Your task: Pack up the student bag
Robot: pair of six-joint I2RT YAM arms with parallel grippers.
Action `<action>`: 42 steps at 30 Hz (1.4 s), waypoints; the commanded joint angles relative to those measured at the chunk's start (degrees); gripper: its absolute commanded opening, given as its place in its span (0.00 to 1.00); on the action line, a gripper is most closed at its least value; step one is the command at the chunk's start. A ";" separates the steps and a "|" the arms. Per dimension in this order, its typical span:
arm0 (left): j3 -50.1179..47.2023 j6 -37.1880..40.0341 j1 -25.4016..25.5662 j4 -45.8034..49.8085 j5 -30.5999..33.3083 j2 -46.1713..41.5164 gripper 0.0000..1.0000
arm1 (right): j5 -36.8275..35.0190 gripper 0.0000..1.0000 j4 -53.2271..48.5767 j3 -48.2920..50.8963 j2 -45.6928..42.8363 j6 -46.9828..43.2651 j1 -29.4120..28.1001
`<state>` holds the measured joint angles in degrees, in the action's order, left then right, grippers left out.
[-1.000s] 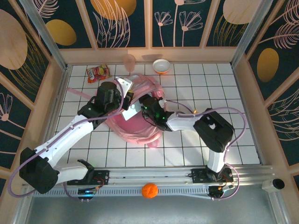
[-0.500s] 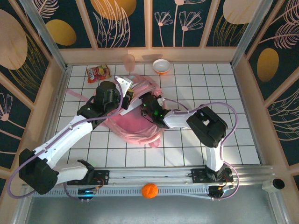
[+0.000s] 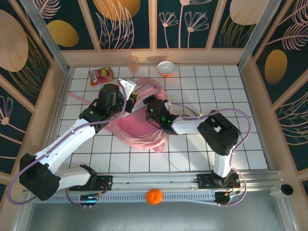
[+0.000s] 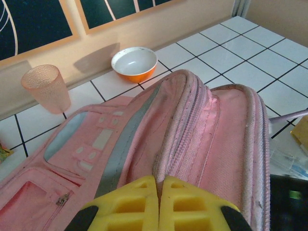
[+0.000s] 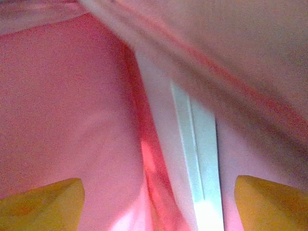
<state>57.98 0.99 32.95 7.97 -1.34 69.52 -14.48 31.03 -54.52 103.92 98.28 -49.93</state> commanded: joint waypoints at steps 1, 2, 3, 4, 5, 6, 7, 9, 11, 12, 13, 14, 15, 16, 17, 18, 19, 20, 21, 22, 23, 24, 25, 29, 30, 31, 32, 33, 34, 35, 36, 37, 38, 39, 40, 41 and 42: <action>1.01 -0.78 0.05 -8.41 -0.38 -2.90 0.00 | 1.56 0.82 -0.22 3.72 -9.08 -2.96 -0.76; 0.85 -0.95 0.09 -8.54 -0.49 -2.86 0.00 | 1.26 0.82 -1.86 5.33 -11.70 -3.56 -0.78; 0.69 -1.07 0.10 -8.79 -0.51 -2.74 0.00 | 0.91 0.83 -2.89 6.82 -13.98 -3.88 -0.82; 0.48 -1.23 0.05 -9.16 -0.52 -2.73 0.00 | 0.56 0.83 -3.60 8.31 -16.72 -4.29 -0.87; 0.30 -1.32 0.10 -9.43 -0.58 -2.64 0.00 | 0.26 0.83 -4.46 9.85 -19.45 -4.74 -0.84; 0.22 -1.33 0.10 -9.54 -0.69 -2.55 0.00 | -0.06 0.83 -5.72 11.04 -21.75 -5.40 -0.78; 0.13 -1.18 0.09 -9.55 -0.74 -2.27 0.00 | -0.41 0.83 -8.05 11.75 -24.36 -6.31 -0.79; -0.55 -0.11 0.10 -9.46 -1.46 -1.73 0.00 | -1.75 0.83 -14.03 11.96 -29.04 -8.68 -0.78; -1.89 1.24 0.10 -9.78 -2.96 -1.11 0.00 | -4.20 0.83 -20.88 11.60 -33.81 -11.46 -0.72; -4.06 1.79 0.10 -9.97 -3.76 -0.74 0.00 | -5.39 0.83 -23.66 11.39 -35.73 -12.52 -0.53; -5.46 2.66 0.10 -10.08 -5.38 -0.10 0.00 | -6.77 0.83 -26.50 11.20 -37.81 -13.88 -0.43; -6.77 3.87 0.12 -9.93 -7.78 0.77 0.00 | -8.13 0.83 -28.73 11.07 -39.73 -15.51 -0.22; -7.85 4.78 0.18 -9.68 -9.63 1.73 0.00 | -9.03 0.83 -30.62 10.89 -41.12 -16.72 0.14; -8.88 5.68 0.12 -9.03 -11.60 2.99 0.00 | -9.34 0.83 -31.96 10.98 -42.60 -17.86 0.58; -9.70 6.69 0.20 -8.11 -13.20 4.43 0.00 | -9.21 0.83 -32.59 11.39 -44.28 -19.27 1.28; -10.43 7.40 0.33 -7.54 -13.94 5.64 0.00 | -8.91 0.83 -32.76 11.82 -45.54 -20.17 1.90; -11.34 8.32 0.56 -6.84 -14.27 7.13 0.00 | -8.86 0.83 -33.02 12.43 -46.80 -20.86 2.43; -11.98 9.74 1.06 -5.83 -14.33 8.67 0.00 | -8.76 0.83 -33.41 12.96 -47.86 -21.55 2.81; -12.55 10.91 1.66 -5.03 -13.96 10.02 0.00 | -8.64 0.83 -33.84 13.35 -48.52 -22.10 3.14; -13.03 11.85 2.51 -4.12 -12.85 11.66 0.00 | -8.72 0.83 -34.53 13.65 -49.17 -22.61 3.36; -12.89 12.72 3.56 -2.63 -11.49 13.50 0.00 | -8.58 0.83 -34.92 14.15 -49.59 -22.84 3.60; -12.44 13.19 4.34 -1.32 -10.26 15.15 0.00 | -8.03 0.83 -34.86 14.56 -49.84 -22.97 3.85; -11.94 13.21 5.08 -0.18 -9.10 16.77 0.00 | -7.16 0.83 -34.36 15.27 -50.23 -23.00 4.21; -12.61 12.69 6.48 -1.25 -9.77 19.76 0.00 | -4.83 0.83 -32.39 17.14 -50.57 -23.06 4.70; -12.81 12.20 6.53 -1.96 -10.33 19.71 0.00 | -4.64 0.83 -32.17 17.25 -50.49 -23.42 4.67; -12.88 11.58 6.61 -2.96 -11.15 19.53 0.00 | -4.34 0.83 -32.12 17.21 -50.35 -24.12 4.67; -12.79 10.79 6.95 -4.12 -11.62 19.20 0.00 | -4.20 0.83 -32.38 17.01 -50.18 -24.59 4.72; -12.50 9.94 7.31 -5.23 -12.04 19.08 0.00 | -4.22 0.83 -32.74 16.83 -50.13 -24.97 4.84; -12.04 8.95 8.03 -6.41 -12.54 19.01 0.00 | -3.95 0.83 -33.03 16.57 -50.00 -25.64 5.06; -11.40 8.08 8.71 -7.43 -12.89 19.15 0.00 | -3.59 0.83 -33.20 16.26 -49.88 -26.44 5.40; -10.65 7.16 9.27 -8.13 -12.91 19.40 0.00 | -2.93 0.83 -33.31 15.97 -49.80 -27.29 5.75; -9.81 5.58 9.93 -9.01 -13.21 19.74 0.00 | -2.24 0.83 -33.66 15.62 -49.58 -28.22 6.23; -8.86 4.08 10.48 -10.04 -14.17 19.95 0.00 | -1.61 0.83 -34.05 15.27 -49.30 -29.17 6.82; -8.14 2.79 10.75 -11.05 -15.01 20.04 0.00 | -0.93 0.83 -34.28 14.95 -49.05 -29.98 7.23; -7.48 1.54 10.99 -12.13 -15.90 19.89 0.02 | -0.04 0.82 -34.42 14.72 -48.85 -31.37 7.67; -6.92 0.78 11.05 -12.76 -16.83 19.62 0.05 | 1.18 0.81 -34.05 14.63 -48.59 -33.04 8.11; -6.25 0.57 11.14 -12.74 -17.06 19.15 0.08 | 2.33 0.80 -33.55 14.66 -48.44 -34.83 8.41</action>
<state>48.73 5.56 43.09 -0.27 -13.13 89.01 -14.90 -2.22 -38.11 54.85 69.36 -42.46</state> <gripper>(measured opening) 0.064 0.807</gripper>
